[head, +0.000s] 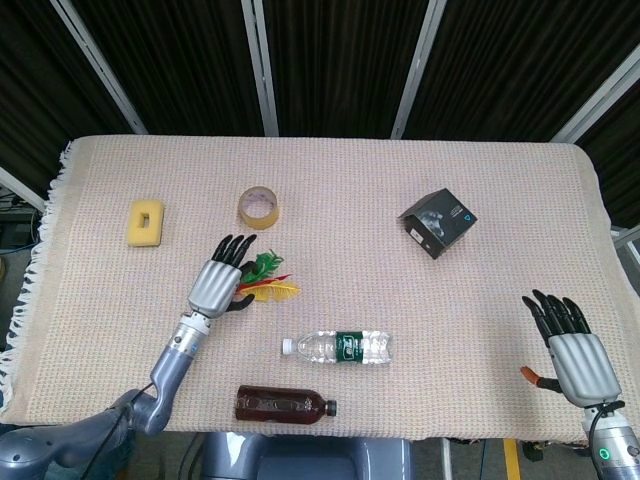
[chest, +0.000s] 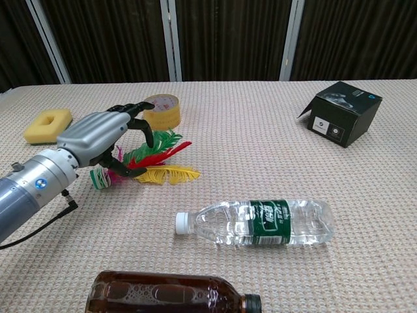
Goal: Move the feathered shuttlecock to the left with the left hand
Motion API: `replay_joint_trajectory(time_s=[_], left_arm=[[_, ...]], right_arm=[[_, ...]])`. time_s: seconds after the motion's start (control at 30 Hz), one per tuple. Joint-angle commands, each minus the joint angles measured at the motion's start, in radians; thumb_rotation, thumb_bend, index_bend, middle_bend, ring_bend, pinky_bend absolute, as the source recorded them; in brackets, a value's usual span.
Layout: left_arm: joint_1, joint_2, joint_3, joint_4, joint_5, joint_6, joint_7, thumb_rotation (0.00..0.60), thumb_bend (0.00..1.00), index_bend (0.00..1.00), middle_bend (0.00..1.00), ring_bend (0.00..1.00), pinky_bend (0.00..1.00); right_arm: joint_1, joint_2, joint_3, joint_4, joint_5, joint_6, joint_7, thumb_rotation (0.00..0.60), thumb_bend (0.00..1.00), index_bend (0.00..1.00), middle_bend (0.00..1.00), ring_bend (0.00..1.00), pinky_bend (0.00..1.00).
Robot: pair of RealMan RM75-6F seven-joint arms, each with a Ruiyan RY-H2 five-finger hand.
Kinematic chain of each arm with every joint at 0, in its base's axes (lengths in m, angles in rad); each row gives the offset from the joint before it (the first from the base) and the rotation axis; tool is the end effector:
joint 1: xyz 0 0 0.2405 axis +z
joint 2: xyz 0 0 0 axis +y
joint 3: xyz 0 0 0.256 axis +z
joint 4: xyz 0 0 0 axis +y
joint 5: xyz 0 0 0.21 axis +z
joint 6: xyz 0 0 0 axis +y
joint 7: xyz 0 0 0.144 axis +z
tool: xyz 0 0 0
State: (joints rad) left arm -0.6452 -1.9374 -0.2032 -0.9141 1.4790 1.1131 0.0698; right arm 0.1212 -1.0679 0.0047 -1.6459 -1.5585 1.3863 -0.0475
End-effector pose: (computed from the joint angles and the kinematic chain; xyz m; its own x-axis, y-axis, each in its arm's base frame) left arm -0.1700 0.3386 -0.0818 0.3835 0.0827 0.9198 0.8566 -0.4041 -0.3208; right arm -0.3040 -0.1807 0.1501 0.4673 -0.1236 0.8754 -0.8834 -0.1041 0.4569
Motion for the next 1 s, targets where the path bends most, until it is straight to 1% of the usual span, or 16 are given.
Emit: replay_joint_trajectory(time_s=[0.03,0.23,0.33,0.43,0.53,0.63,0.77,0.9,1.0], left_arm=[[-0.04,-0.039,-0.017,0.048,-0.017,-0.028,-0.027,0.6,0.23,0.42,0.0,0.0,0.0],[-0.086,-0.096,-0.02,0.128,-0.027,-0.053,-0.042,0.6,0.29,0.47,0.0,0.0,0.0],[-0.105,-0.123,-0.019,0.168,-0.028,-0.056,-0.059,0.6,0.34,0.55,0.0,0.0,0.0],[-0.113,-0.146,-0.011,0.208,-0.016,-0.031,-0.081,0.6,0.41,0.67,0.0,0.0,0.0],[-0.111,-0.155,-0.001,0.232,-0.005,0.002,-0.102,0.6,0.46,0.72,0.0,0.0,0.0],[-0.093,-0.145,0.014,0.232,0.018,0.07,-0.133,0.6,0.49,0.75,0.0,0.0,0.0],[-0.034,-0.086,0.047,0.179,0.056,0.198,-0.168,0.6,0.5,0.79,0.03,0.0,0.0],[0.044,0.023,0.088,0.057,0.081,0.29,-0.187,0.599,0.49,0.79,0.03,0.0,0.0],[0.111,0.115,0.128,-0.007,0.104,0.364,-0.173,0.6,0.48,0.78,0.02,0.0,0.0]], right_arm=[[0.002,0.007,-0.004,0.0,-0.005,-0.004,0.013,0.6,0.1,0.0,0.0,0.0,0.0],[0.005,0.014,-0.005,0.008,-0.006,-0.008,0.032,0.6,0.1,0.0,0.0,0.0,0.0],[0.003,0.016,-0.007,0.008,-0.011,-0.003,0.036,0.6,0.1,0.0,0.0,0.0,0.0],[0.001,0.018,-0.009,0.011,-0.015,0.001,0.043,0.6,0.1,0.0,0.0,0.0,0.0],[-0.002,0.021,-0.008,0.013,-0.012,0.006,0.05,0.6,0.1,0.0,0.0,0.0,0.0],[-0.006,0.019,-0.009,0.014,-0.01,0.011,0.046,0.6,0.1,0.0,0.0,0.0,0.0],[-0.011,0.015,-0.009,0.012,-0.009,0.019,0.035,0.6,0.1,0.0,0.0,0.0,0.0],[-0.018,0.011,-0.009,0.005,-0.012,0.033,0.017,0.6,0.1,0.0,0.0,0.0,0.0],[-0.022,0.012,-0.013,-0.005,-0.023,0.042,0.01,0.6,0.1,0.0,0.0,0.0,0.0]])
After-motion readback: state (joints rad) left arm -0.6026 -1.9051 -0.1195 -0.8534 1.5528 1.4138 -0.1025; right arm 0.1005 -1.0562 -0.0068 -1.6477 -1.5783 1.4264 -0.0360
